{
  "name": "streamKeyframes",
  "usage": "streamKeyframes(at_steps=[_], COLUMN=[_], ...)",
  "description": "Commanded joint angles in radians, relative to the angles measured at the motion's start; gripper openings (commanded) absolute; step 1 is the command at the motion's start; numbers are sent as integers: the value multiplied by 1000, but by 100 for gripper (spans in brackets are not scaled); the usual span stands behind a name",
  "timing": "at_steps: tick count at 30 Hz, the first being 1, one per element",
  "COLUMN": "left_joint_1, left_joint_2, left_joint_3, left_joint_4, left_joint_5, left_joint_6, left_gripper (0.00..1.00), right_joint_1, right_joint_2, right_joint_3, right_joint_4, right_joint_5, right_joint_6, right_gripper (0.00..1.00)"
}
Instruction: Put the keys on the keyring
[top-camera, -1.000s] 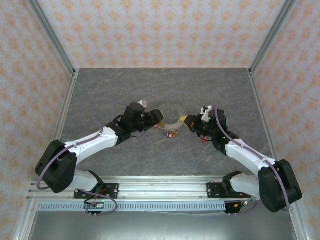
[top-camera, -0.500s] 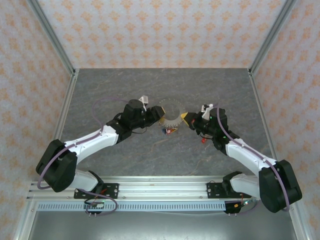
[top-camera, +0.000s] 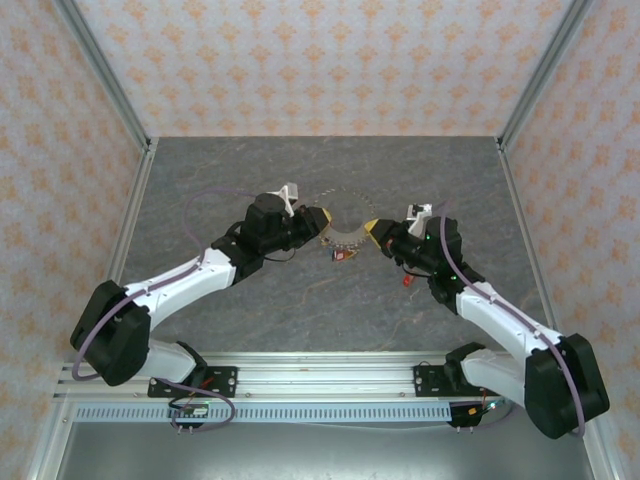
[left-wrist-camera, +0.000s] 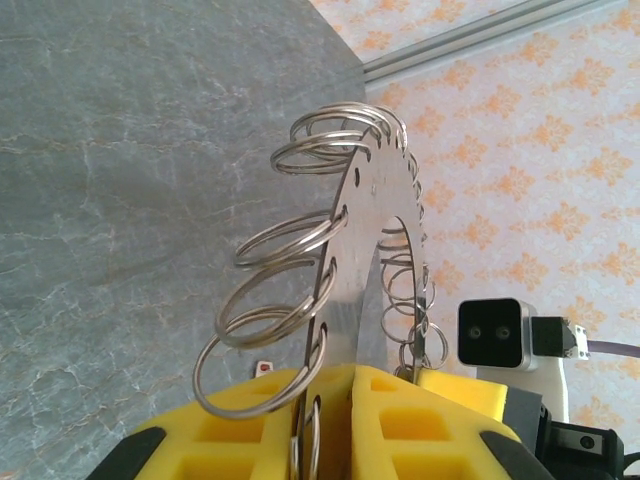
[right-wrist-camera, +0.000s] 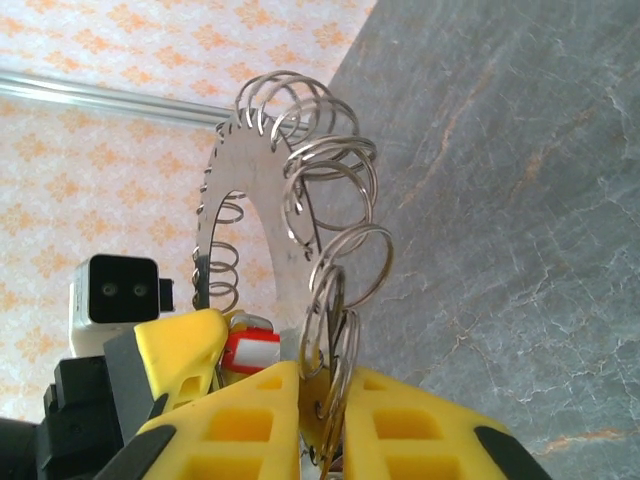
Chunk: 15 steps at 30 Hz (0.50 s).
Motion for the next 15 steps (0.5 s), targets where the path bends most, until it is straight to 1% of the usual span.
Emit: streamKeyframes(at_steps=[1,4,6,9,12,15], left_joint_1=[4,9,16,29,45,60], left_joint_2=[-40,-59,-70,-87,-99,-110], left_joint_3=[32,37,40,37,29,29], left_joint_4=[49,59,65,83,126,166], left_joint_5=[-8,2,10,32,68,122], left_joint_6=[50,66,72,77,71,82], left_gripper=[2,0,0,0,0,0], right_joint_1=[9,8,8,9,7,8], right_joint_2=[-65,-116,-159,-239,-317,-383], right_joint_3=[-20,-38,-43,-55,-88,-124], right_joint_4=[74,36,-10,-88,-89,-59], right_joint_5=[5,48,88,169,197,165], right_joint_6=[-84,-141,-194,-303,-453,-640], right_gripper=[20,22,27,30,32,29])
